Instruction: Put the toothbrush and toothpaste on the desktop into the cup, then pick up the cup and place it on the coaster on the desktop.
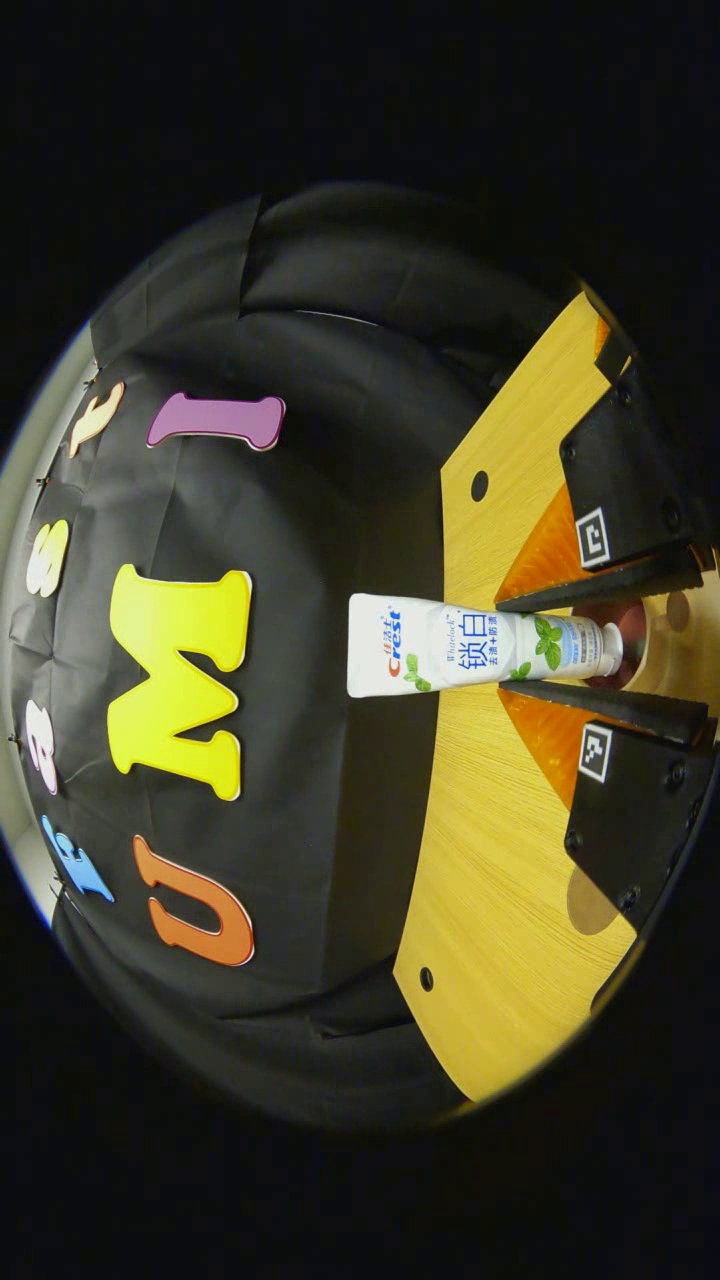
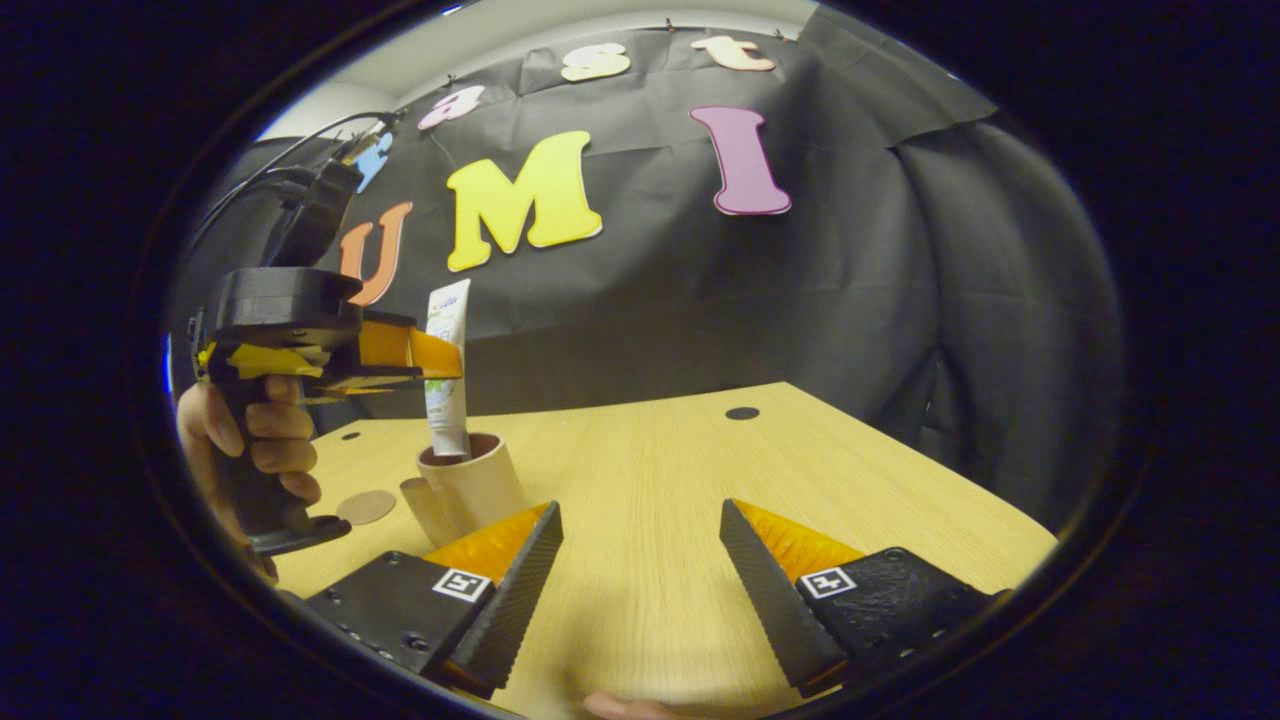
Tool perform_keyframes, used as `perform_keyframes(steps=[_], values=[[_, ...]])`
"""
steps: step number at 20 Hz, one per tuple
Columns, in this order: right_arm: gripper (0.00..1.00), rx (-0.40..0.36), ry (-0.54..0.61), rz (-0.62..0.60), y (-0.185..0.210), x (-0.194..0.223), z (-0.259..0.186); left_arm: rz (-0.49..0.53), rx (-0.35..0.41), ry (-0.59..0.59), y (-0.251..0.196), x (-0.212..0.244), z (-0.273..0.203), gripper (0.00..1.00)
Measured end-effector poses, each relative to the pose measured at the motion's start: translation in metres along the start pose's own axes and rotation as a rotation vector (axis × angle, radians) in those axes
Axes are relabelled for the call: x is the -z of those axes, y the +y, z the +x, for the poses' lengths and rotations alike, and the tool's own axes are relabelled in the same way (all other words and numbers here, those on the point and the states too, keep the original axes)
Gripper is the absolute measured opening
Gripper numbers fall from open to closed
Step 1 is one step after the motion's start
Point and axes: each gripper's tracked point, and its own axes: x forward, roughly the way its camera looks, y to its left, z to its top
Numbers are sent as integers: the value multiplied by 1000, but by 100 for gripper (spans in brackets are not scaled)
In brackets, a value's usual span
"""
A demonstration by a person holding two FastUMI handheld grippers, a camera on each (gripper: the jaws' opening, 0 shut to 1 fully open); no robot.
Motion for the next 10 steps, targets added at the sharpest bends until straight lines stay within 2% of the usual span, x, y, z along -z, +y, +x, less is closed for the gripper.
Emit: perform_keyframes(steps=[6, 9, 10], values=[[96, 0, -6, -38, 1, -1, -5, -4, -4, 36, 4, 8, -3, 43], [96, 9, -10, -48, 2, -4, -9, -17, 31, -17, -4, -8, -13, 48], [96, 6, -9, -50, 5, -4, -10, -23, 48, -32, -5, -14, -18, 55]])
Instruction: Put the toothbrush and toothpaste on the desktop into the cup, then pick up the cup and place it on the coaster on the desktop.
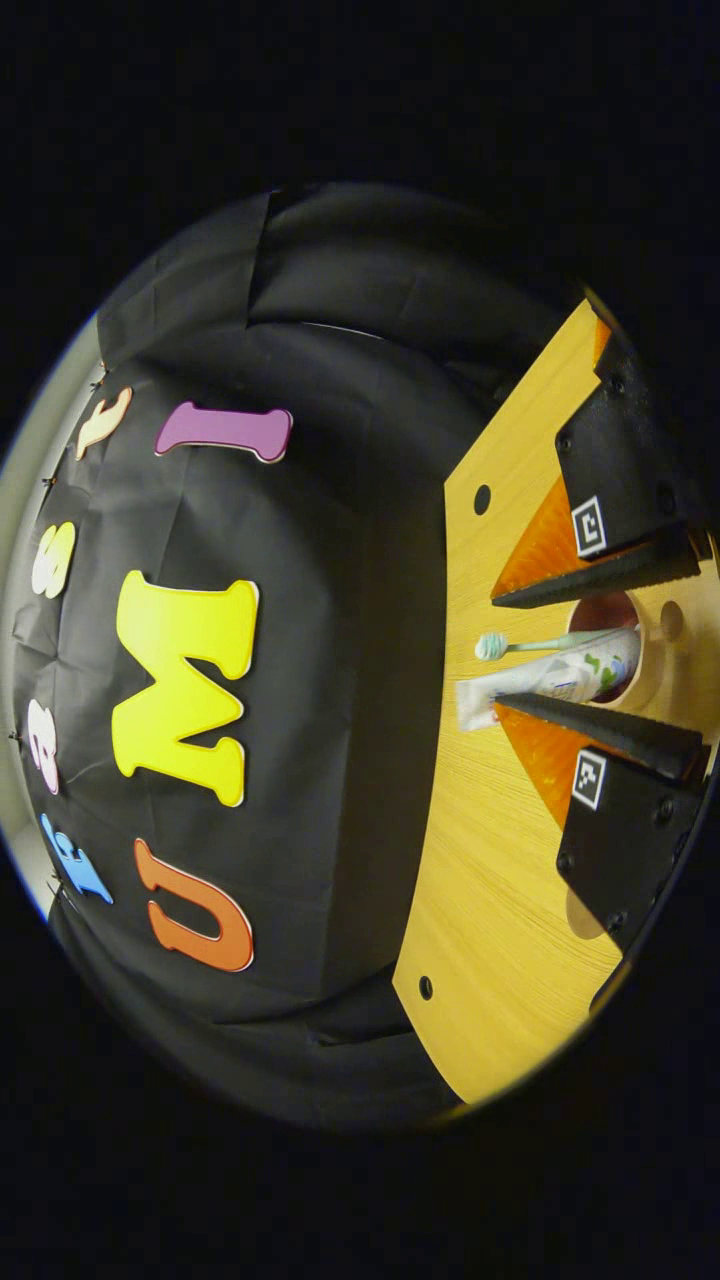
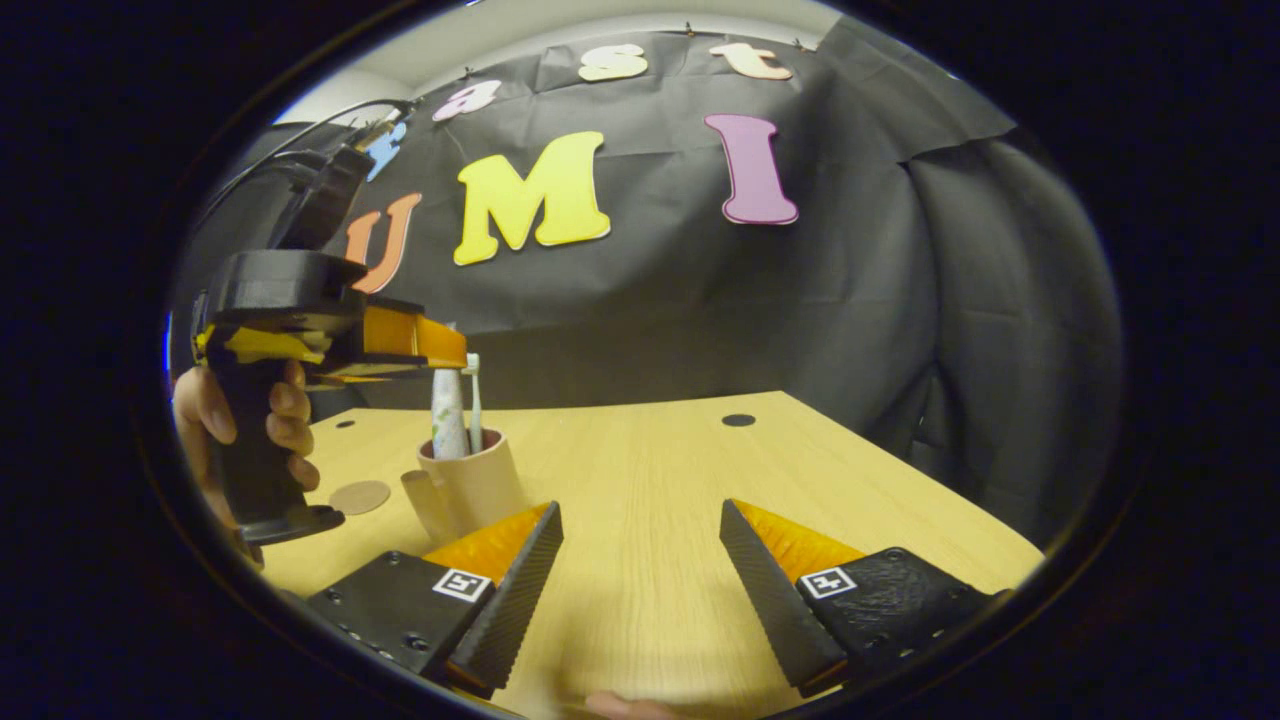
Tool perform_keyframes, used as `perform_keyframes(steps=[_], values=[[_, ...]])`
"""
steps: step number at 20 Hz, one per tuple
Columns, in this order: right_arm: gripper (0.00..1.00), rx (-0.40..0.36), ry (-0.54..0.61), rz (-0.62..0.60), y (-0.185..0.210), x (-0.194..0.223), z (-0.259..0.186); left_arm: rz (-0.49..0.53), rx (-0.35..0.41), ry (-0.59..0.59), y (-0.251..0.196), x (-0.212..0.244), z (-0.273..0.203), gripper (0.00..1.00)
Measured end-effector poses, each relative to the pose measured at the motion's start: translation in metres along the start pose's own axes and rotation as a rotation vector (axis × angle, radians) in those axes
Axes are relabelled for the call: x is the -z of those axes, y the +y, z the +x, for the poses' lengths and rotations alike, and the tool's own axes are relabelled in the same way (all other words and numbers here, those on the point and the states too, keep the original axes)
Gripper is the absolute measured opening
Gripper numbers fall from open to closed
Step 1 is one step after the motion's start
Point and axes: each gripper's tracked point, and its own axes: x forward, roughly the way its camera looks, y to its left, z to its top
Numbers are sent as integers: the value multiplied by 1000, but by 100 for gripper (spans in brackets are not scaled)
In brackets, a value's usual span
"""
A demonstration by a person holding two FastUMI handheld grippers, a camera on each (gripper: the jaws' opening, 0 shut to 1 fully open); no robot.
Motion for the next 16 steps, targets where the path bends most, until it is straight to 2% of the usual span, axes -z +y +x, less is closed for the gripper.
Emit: perform_keyframes(steps=[1, 2, 4, 5, 6, 8, 16], values=[[96, 1, 1, -3, 1, 0, -3, -12, 21, -11, -3, -4, -6, 60], [96, 4, 0, -5, 2, -1, -5, -15, 37, -13, -6, -6, -12, 71], [96, 16, 3, -8, 4, -3, -8, -2, 36, -16, -2, -10, -23, 87], [93, 26, 6, -11, 5, -4, -9, 4, 32, -20, 1, -11, -29, 91], [96, 32, 6, -14, 6, -5, -11, 12, 34, -23, 3, -11, -35, 94], [96, 30, 6, -28, 13, -8, -16, 24, 36, -51, 10, -17, -46, 98], [96, 15, -14, -133, 41, -43, -20, 112, -33, -96, 59, -11, -95, 97]])
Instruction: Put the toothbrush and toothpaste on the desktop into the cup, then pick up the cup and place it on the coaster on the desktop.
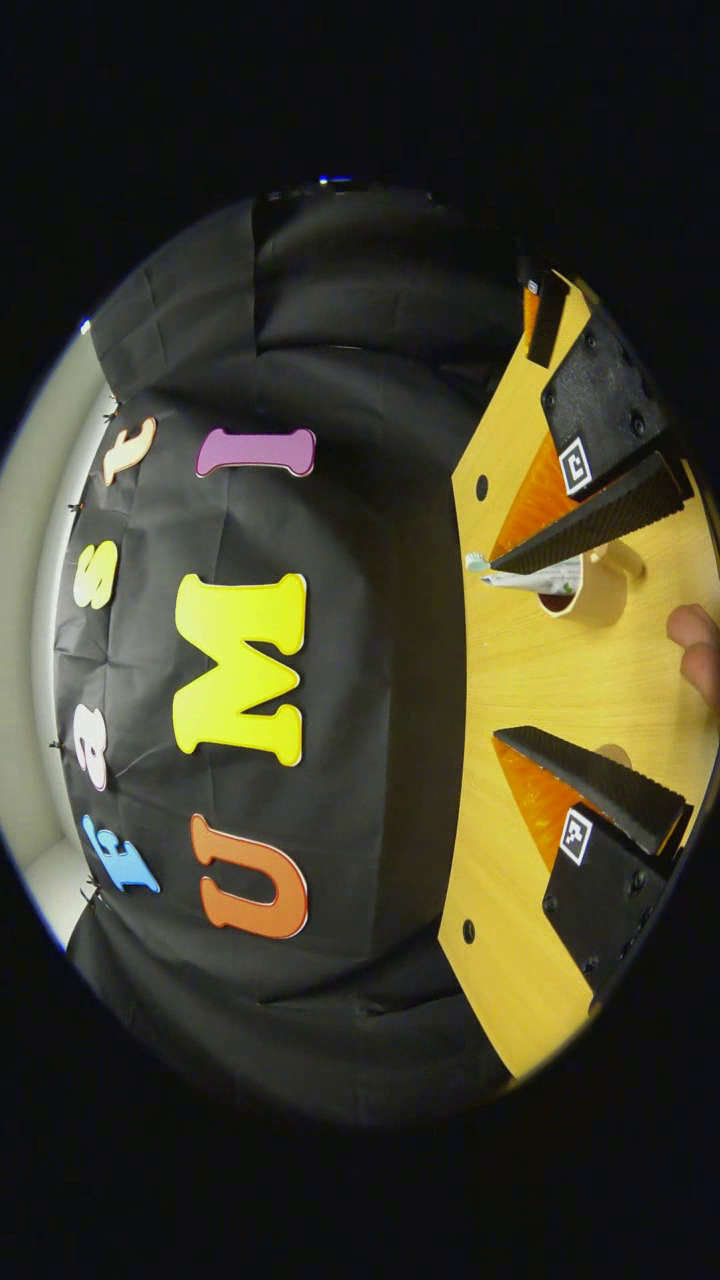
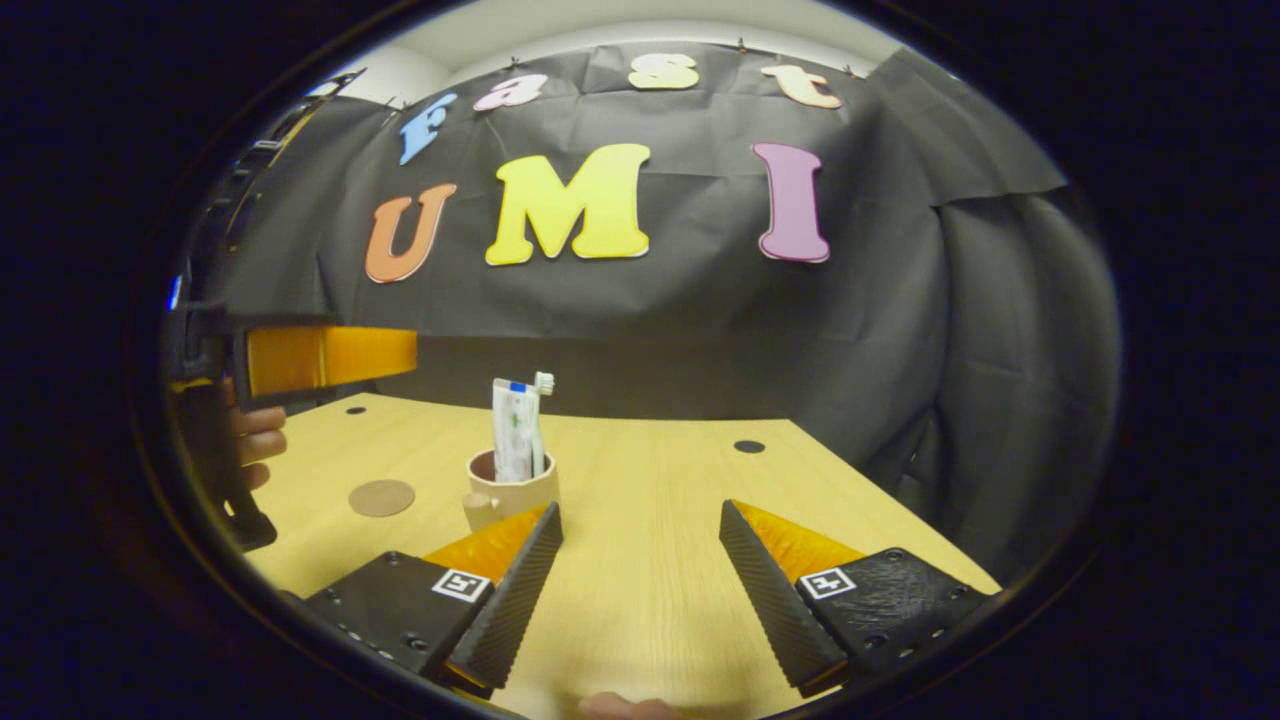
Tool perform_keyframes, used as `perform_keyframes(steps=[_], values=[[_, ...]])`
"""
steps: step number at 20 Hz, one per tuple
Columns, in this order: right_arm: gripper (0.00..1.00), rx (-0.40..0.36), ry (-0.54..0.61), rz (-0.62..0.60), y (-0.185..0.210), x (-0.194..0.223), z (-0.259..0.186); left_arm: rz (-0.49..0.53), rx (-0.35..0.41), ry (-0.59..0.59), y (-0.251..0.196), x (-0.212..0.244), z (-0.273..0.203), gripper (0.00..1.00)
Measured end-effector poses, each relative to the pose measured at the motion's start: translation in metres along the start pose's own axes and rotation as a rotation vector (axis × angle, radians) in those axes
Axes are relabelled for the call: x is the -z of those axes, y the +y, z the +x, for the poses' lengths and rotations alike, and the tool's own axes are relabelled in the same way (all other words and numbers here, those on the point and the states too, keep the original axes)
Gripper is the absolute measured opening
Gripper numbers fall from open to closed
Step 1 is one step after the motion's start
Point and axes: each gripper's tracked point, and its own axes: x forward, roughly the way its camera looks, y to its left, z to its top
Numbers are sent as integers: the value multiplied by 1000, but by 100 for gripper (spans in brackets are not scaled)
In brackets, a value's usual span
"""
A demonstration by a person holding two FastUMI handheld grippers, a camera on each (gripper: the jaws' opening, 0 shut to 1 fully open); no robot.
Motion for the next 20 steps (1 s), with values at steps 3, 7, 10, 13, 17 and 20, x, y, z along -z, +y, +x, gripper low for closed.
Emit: perform_keyframes(steps=[3, 7, 10, 13, 17, 20], values=[[96, -17, 28, 16, 8, -11, 7, 34, -17, -39, 15, 15, -15, 98], [97, -102, 134, 73, 28, -16, 23, 37, -28, -41, 25, 31, -34, 97], [96, -100, 177, 40, 30, -31, 38, -17, -32, -25, 35, 45, -47, 97], [96, -141, 270, -17, 50, -30, 45, -11, -71, -45, 54, 44, -58, 98], [96, -196, 471, -13, 79, -17, 48, 11, -90, -75, 67, 45, -69, 97], [96, -179, 624, -12, 91, 0, 58, 0, -80, -71, 71, 50, -75, 97]])
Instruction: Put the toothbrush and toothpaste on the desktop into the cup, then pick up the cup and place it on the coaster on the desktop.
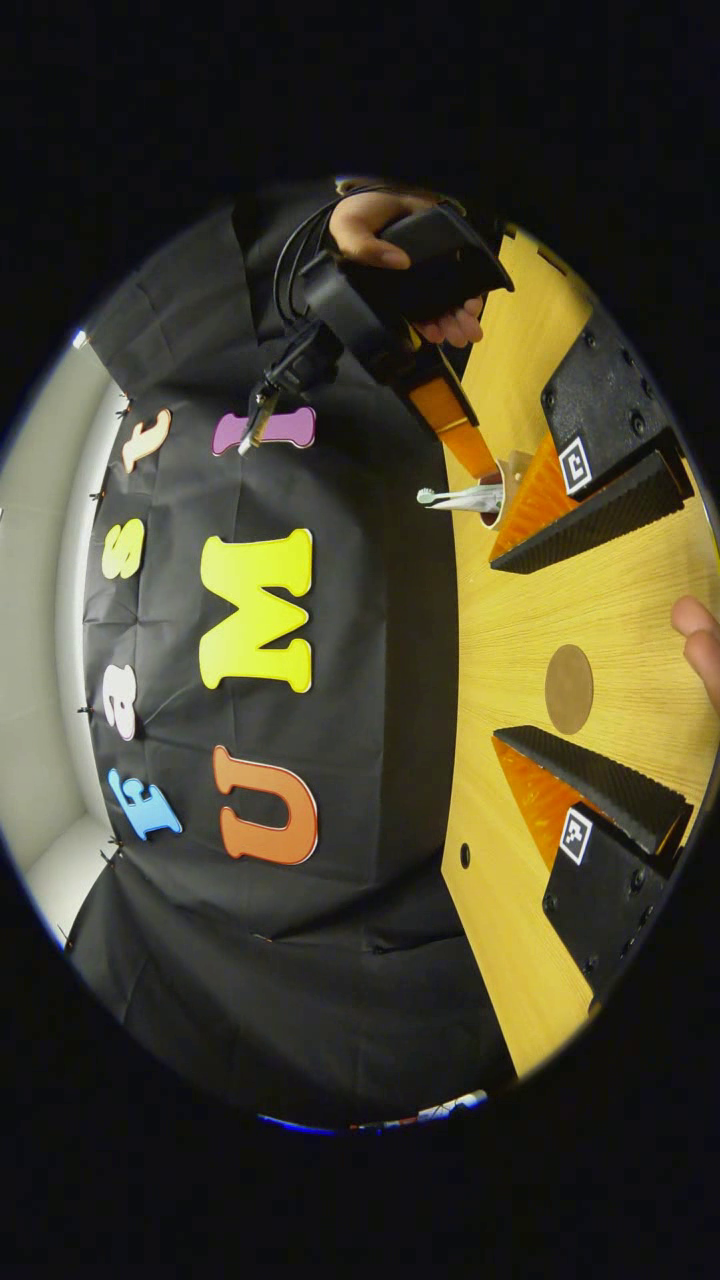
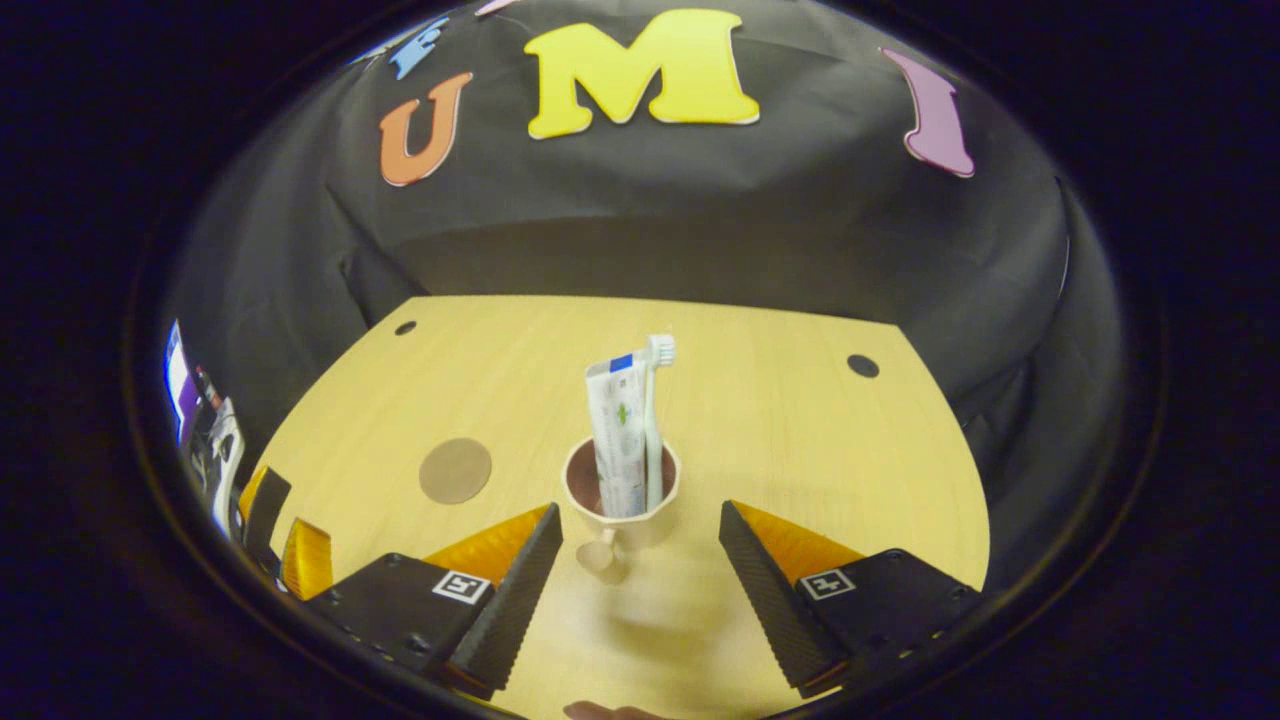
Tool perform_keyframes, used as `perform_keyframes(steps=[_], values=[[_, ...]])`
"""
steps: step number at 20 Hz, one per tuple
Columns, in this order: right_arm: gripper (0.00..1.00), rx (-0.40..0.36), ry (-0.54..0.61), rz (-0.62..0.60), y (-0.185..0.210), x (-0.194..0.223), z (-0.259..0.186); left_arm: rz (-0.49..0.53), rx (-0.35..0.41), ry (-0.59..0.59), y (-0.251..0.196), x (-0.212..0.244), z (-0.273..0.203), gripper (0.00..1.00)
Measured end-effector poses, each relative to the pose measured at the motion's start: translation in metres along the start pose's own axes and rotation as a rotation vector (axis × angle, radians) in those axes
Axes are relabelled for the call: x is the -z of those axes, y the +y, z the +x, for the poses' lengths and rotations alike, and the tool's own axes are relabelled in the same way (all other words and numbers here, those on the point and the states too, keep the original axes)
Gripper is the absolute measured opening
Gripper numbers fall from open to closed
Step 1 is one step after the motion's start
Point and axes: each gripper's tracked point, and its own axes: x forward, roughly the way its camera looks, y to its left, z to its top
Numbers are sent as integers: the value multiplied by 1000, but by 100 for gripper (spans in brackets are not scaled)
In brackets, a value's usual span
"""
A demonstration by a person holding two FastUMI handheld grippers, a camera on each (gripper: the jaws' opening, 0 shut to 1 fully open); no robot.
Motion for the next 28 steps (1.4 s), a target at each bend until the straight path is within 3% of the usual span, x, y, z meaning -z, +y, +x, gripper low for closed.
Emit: perform_keyframes(steps=[4, 7, 12, 16, 17, 18, 23, 28], values=[[94, 13, 200, 13, 14, 24, 28, -42, 10, 9, 11, 4, -6, 98], [95, 70, 298, 33, 15, 33, 48, -34, 3, 15, 18, 10, -7, 98], [78, 167, 418, 21, 14, 56, 69, -42, 21, 32, 17, 19, -10, 98], [46, 163, 444, 60, 12, 61, 68, -51, 33, 53, 16, 28, -10, 98], [32, 157, 439, 60, 13, 58, 69, -55, 39, 63, 14, 32, -10, 98], [28, 160, 435, 62, 12, 59, 71, -55, 39, 70, 14, 34, -10, 98], [25, 204, 428, 54, 6, 61, 68, -39, 50, 55, 10, 31, -15, 98], [24, 198, 374, 35, 10, 47, 64, -39, 65, 57, 9, 35, -25, 98]])
